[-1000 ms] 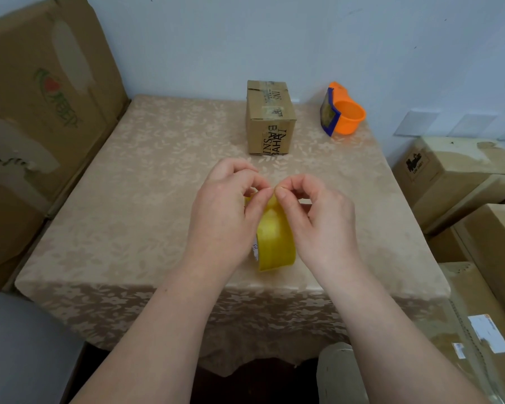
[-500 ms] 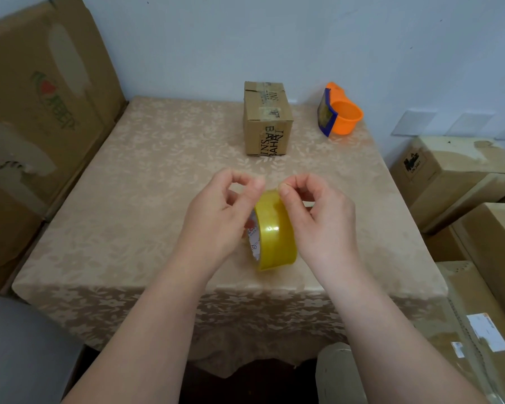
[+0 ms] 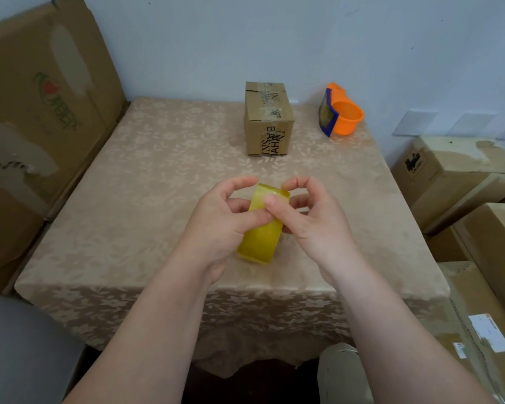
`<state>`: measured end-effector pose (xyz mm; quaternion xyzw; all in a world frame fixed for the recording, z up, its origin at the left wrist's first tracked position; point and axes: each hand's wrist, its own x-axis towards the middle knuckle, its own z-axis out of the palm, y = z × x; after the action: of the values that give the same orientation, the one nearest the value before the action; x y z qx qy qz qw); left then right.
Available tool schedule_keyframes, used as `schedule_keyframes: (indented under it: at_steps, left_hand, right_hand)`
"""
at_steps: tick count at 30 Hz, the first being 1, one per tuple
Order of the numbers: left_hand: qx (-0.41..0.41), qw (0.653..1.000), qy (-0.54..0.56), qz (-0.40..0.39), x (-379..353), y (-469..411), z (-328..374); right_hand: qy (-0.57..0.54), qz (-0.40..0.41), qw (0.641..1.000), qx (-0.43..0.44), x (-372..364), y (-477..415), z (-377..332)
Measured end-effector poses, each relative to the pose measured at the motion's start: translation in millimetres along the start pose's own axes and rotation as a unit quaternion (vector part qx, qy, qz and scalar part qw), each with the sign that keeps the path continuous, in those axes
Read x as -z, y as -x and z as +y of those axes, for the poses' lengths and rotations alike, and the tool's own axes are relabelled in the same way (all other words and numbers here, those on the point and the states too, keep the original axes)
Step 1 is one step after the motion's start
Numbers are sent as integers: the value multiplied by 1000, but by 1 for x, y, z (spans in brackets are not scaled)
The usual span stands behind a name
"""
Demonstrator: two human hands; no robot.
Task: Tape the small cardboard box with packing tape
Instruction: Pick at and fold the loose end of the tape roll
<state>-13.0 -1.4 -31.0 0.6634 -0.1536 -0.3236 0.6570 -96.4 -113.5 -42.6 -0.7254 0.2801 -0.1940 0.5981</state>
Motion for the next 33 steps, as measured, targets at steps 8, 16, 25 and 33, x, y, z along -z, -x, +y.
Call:
schedule_keyframes:
  at_steps: [8, 16, 25, 33]
  left_hand:
    - [-44, 995, -25, -90, 1, 3, 1]
    - [-73, 990, -24, -116, -2, 5, 1]
    - [-74, 994, 6, -76, -4, 3, 2]
    - [-110, 993, -30, -34, -10, 0, -1]
  right_hand:
    - [-144, -39, 988, -47, 1, 4, -10]
    - [-210, 9, 975, -66, 4, 0, -10]
    - [-232, 10, 971, -59, 7, 1, -10]
    - [-226, -8, 973, -36, 6, 3, -12]
